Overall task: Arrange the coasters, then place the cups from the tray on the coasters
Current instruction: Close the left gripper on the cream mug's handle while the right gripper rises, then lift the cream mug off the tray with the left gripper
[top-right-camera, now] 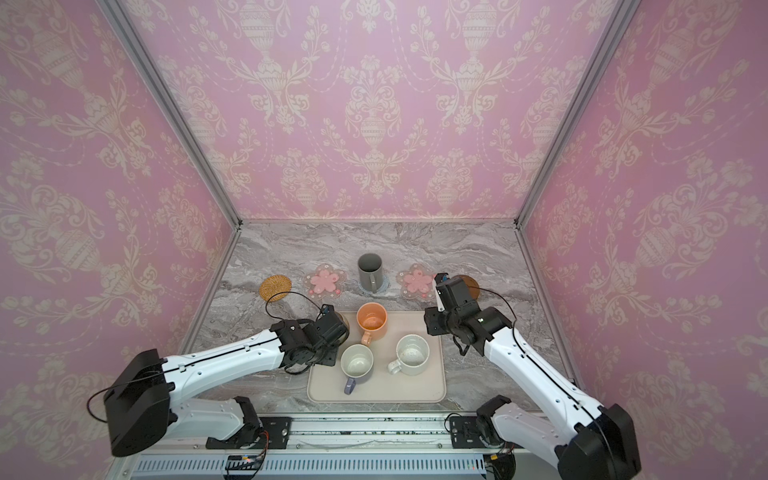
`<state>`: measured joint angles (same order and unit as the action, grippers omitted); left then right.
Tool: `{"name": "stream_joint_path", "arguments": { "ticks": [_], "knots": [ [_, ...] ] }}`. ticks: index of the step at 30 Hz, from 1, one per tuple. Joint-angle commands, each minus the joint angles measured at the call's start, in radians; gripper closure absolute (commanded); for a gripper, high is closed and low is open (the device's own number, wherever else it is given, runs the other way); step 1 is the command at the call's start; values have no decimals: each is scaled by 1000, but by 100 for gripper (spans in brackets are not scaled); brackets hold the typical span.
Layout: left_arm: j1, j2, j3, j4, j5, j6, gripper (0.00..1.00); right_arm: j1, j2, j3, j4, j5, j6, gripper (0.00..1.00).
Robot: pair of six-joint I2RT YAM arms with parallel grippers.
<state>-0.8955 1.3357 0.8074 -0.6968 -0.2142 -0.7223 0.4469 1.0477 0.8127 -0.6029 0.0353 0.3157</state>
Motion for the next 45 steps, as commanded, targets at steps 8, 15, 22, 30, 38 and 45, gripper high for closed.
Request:
{"name": "stream_joint_path", "arguments": {
  "ticks": [8,15,22,30,38,45],
  "knots": [
    [24,-1,-6,26,30,2,48,-46,-23,26,-13,-82,28,33],
    [35,1,-19,37,34,0,48,-67,-122,-10,76,-106,62,22],
    [45,-1,-40,61,34,-6,48,-96,-172,-12,100,-158,82,25],
    [47,0,-48,85,32,-12,48,-145,-152,8,98,-257,138,56],
    [56,9,-40,90,36,-3,48,-163,-166,2,148,-355,140,60],
    [63,14,-40,100,38,-1,48,-166,-155,5,134,-350,138,62]
  ]
}}
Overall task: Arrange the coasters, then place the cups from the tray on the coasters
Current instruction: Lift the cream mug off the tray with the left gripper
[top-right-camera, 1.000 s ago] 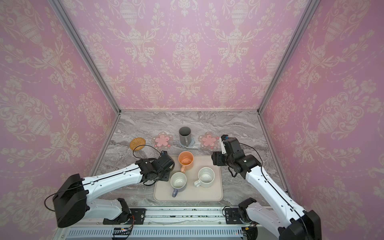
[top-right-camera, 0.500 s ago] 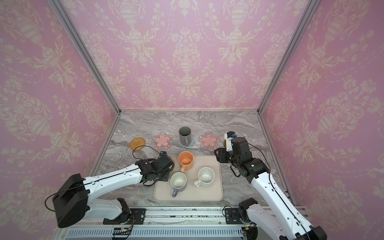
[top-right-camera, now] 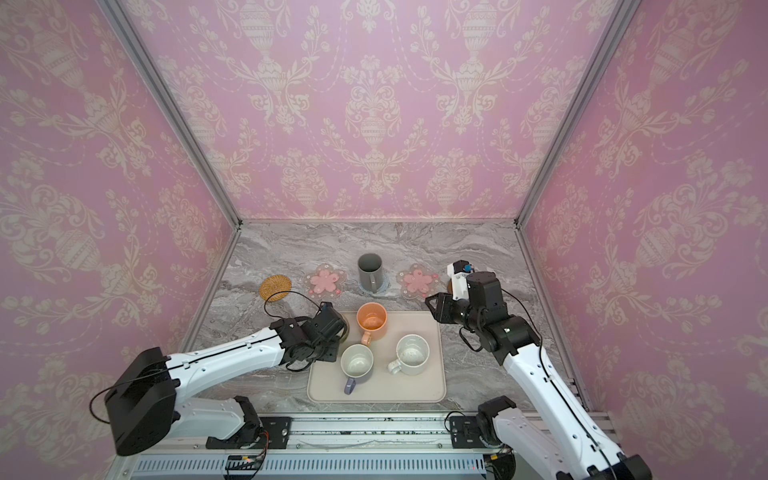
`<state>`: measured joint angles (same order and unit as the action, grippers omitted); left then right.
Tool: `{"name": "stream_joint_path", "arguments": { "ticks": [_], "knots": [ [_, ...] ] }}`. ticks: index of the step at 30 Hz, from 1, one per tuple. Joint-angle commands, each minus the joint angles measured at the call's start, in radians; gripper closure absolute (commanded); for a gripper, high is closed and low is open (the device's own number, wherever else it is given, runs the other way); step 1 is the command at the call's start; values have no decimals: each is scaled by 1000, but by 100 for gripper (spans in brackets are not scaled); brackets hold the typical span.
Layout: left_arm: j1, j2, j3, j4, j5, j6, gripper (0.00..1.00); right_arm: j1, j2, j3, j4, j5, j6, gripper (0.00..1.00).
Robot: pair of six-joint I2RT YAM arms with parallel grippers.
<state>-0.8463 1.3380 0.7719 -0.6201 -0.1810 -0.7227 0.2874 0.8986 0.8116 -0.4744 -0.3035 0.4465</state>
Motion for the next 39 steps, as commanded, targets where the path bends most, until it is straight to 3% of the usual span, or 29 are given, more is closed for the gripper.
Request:
{"name": "stream_joint_path", "arguments": {
  "ticks": [1,10,18,23,28,39],
  "knots": [
    [13,15,-3,25,6,0,48,-8,-6,7,1,-8,5,62],
    [19,39,6,37,-4,8,56,-10,-10,5,-12,-8,-7,60],
    [20,44,9,26,-23,13,74,-14,-18,-10,-14,-8,-12,58],
    [21,47,10,15,-23,19,79,-14,-21,-17,-14,-3,-19,57],
    [20,59,17,2,-32,24,99,-16,-24,-17,-21,0,-20,57],
    [21,-29,54,-59,-70,97,100,-17,-37,-26,-23,32,-1,58]
  ]
}}
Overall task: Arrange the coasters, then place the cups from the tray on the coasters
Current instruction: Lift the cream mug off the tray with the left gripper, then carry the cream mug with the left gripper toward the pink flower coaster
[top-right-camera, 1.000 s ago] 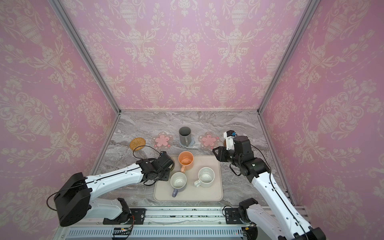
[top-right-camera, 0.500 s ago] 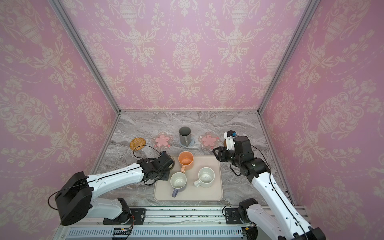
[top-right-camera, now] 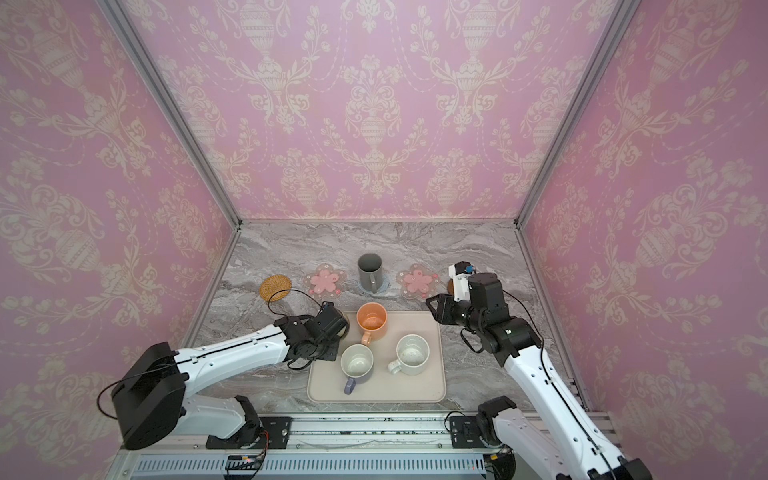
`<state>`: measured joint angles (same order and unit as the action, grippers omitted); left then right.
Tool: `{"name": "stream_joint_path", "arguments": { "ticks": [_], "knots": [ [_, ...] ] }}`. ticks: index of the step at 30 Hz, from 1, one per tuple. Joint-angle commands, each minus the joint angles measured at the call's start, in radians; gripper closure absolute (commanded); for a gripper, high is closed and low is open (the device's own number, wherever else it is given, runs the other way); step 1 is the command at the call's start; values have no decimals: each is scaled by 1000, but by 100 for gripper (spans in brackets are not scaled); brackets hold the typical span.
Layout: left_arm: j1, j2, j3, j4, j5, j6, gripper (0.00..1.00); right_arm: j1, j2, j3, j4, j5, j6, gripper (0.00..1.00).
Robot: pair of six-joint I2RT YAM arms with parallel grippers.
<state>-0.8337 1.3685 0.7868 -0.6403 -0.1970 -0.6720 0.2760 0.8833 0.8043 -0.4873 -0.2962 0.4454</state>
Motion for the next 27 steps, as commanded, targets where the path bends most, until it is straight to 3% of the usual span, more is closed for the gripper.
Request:
{"name": "stream_joint_path", "arguments": {
  "ticks": [1,15,27],
  "knots": [
    [8,-75,41,-43,-60,52,100,-6,-26,-22,-7,30,5,58],
    [93,-155,85,-49,-106,115,100,-8,-21,-46,5,26,33,59],
    [226,-72,176,20,-47,204,100,-9,-53,-35,-58,74,9,57]
  ]
}}
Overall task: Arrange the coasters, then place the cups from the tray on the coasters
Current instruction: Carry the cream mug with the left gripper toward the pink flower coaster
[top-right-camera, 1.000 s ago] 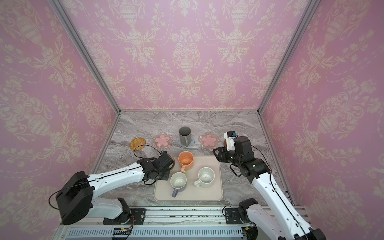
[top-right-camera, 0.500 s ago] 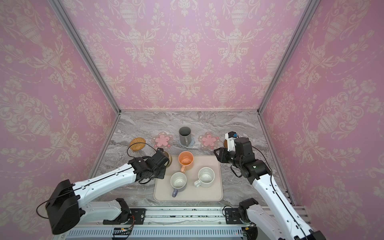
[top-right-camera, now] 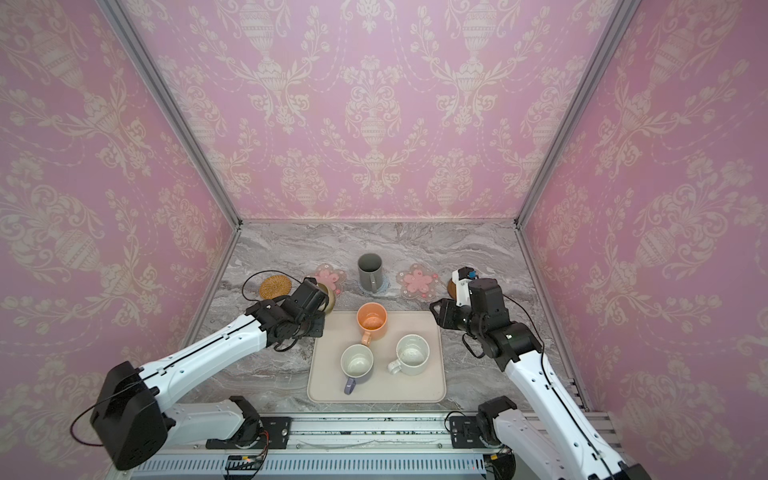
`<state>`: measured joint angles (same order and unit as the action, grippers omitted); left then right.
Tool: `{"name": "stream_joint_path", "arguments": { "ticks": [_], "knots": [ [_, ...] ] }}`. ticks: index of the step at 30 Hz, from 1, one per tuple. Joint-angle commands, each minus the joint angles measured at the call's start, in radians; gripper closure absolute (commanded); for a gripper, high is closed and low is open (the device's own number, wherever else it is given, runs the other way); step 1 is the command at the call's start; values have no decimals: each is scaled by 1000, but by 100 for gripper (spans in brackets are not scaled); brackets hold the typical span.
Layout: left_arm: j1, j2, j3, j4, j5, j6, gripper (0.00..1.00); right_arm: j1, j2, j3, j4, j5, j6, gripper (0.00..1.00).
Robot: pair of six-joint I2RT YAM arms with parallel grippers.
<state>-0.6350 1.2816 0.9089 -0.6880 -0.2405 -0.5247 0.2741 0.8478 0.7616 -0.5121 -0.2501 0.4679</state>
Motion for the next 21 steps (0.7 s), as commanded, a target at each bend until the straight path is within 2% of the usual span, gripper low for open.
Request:
{"name": "stream_joint_path", "arguments": {
  "ticks": [1,21],
  "knots": [
    [38,26,64,70,-1,69,100,-7,-15,10,-40,30,-18,57],
    [185,268,288,37,57,192,100,-12,-11,51,-67,89,21,55]
  ]
}}
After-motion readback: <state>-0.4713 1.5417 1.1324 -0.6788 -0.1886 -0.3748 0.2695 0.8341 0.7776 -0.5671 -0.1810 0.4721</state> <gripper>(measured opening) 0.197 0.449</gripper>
